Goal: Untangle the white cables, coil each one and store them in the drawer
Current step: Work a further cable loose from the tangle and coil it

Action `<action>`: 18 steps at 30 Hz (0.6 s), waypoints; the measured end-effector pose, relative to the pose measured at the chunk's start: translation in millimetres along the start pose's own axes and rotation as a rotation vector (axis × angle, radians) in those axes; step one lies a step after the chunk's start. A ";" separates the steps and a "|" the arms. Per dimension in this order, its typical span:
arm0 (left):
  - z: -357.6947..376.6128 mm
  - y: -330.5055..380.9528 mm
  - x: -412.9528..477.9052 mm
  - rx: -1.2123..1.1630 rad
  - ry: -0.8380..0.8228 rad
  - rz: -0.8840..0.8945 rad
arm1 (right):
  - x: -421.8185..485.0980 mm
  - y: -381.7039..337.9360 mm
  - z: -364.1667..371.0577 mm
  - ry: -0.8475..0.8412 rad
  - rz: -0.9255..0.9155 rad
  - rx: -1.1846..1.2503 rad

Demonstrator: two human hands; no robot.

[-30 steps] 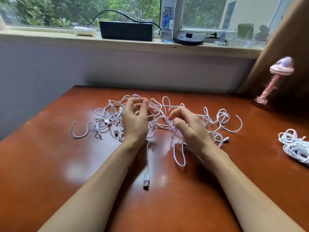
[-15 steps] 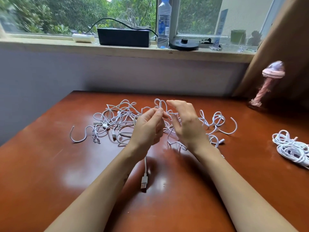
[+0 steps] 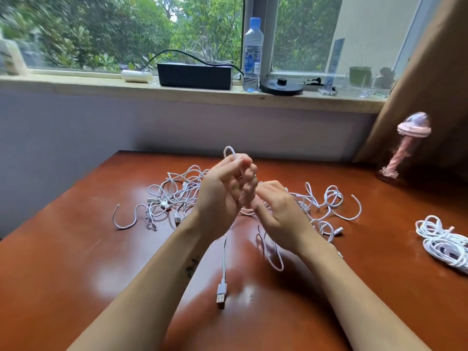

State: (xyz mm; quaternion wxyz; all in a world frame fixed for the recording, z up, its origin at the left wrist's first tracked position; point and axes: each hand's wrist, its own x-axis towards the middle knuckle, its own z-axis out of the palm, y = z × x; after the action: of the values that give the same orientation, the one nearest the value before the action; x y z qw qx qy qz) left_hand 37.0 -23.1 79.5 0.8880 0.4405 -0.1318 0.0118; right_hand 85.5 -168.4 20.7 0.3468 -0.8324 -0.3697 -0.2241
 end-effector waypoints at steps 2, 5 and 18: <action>6.1 6.6 10.1 0.039 0.020 0.038 | 0.7 -2.7 -2.1 0.015 0.010 0.035; 13.7 10.4 22.5 0.047 0.031 0.119 | 0.7 -8.2 -5.1 0.041 0.009 0.112; -4.5 10.0 29.9 0.372 0.178 0.347 | 3.7 -11.8 -0.4 0.108 0.039 0.200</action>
State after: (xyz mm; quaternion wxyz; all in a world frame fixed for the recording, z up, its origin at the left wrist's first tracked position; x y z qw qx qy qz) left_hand 65.5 -16.3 91.9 0.7846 0.5640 -0.1225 0.2266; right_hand 78.7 -161.3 28.2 0.4516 -0.7875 -0.3547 -0.2237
